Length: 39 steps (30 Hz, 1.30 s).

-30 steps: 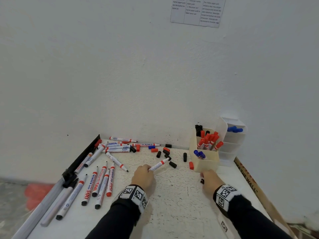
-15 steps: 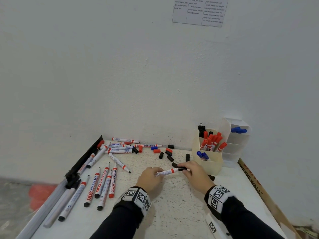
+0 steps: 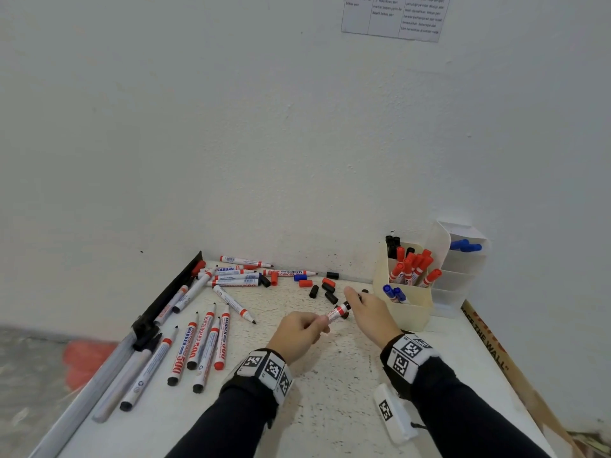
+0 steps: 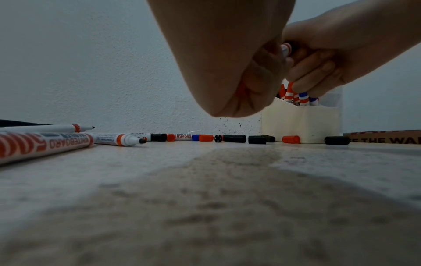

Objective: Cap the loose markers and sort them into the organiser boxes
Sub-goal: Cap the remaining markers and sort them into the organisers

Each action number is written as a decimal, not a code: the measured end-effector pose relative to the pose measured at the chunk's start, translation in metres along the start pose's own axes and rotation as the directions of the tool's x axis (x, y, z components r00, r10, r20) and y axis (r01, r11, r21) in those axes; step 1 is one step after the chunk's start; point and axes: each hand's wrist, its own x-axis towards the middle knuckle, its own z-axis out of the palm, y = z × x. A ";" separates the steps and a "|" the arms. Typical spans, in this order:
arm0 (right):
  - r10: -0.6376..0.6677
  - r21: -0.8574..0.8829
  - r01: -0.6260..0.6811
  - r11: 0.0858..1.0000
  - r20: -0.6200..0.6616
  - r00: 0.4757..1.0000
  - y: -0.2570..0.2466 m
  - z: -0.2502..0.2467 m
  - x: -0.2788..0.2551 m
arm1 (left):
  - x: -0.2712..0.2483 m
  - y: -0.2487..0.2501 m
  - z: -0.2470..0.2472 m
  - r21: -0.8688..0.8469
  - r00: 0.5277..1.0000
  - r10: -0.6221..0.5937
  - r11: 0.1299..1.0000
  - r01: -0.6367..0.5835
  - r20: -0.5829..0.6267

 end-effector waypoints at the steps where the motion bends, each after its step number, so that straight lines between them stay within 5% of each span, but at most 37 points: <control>1: -0.013 0.007 0.013 1.000 0.009 1.000 -0.002 0.002 0.000 | 0.000 0.001 -0.001 -0.087 0.998 -0.048 0.995 0.051 0.029; 8: -0.111 0.189 0.095 0.977 0.078 0.991 -0.005 -0.002 0.001 | -0.006 0.014 -0.001 -0.345 0.954 -0.180 0.903 0.257 0.240; 14: -0.104 0.039 0.101 0.994 0.093 0.990 -0.008 -0.014 0.005 | -0.001 0.012 0.000 -0.454 0.927 -0.247 0.817 0.355 0.281; 16: -0.079 0.022 0.078 0.997 0.051 0.996 -0.002 -0.018 0.009 | 0.001 0.009 0.000 -0.470 0.954 -0.235 0.831 0.298 0.189; 20: -0.032 0.094 0.037 0.995 -0.047 0.998 0.006 -0.024 0.008 | 0.000 0.009 -0.001 -0.268 0.977 -0.174 0.954 0.136 -0.123; 23: -0.048 0.071 0.050 0.996 -0.020 0.999 0.007 -0.019 0.002 | 0.000 0.005 0.001 0.133 0.975 0.023 0.991 0.007 -0.221; 25: -0.062 0.066 0.059 0.996 0.047 0.997 0.007 -0.010 -0.004 | -0.001 0.003 0.000 0.436 0.970 0.107 0.900 -0.001 -0.219; 29: -0.112 -0.152 0.131 0.980 0.126 0.986 0.008 0.008 -0.014 | -0.003 0.003 -0.004 0.683 0.952 0.220 0.730 -0.017 -0.211; 35: 0.044 -0.303 -0.023 0.953 0.061 0.997 0.008 0.019 -0.011 | -0.005 0.005 0.001 0.792 0.965 0.262 0.585 -0.175 0.020; 39: -0.024 -0.481 0.087 0.872 0.136 0.990 0.004 0.018 -0.013 | -0.006 0.011 0.000 0.826 0.992 0.123 0.560 -0.059 -0.013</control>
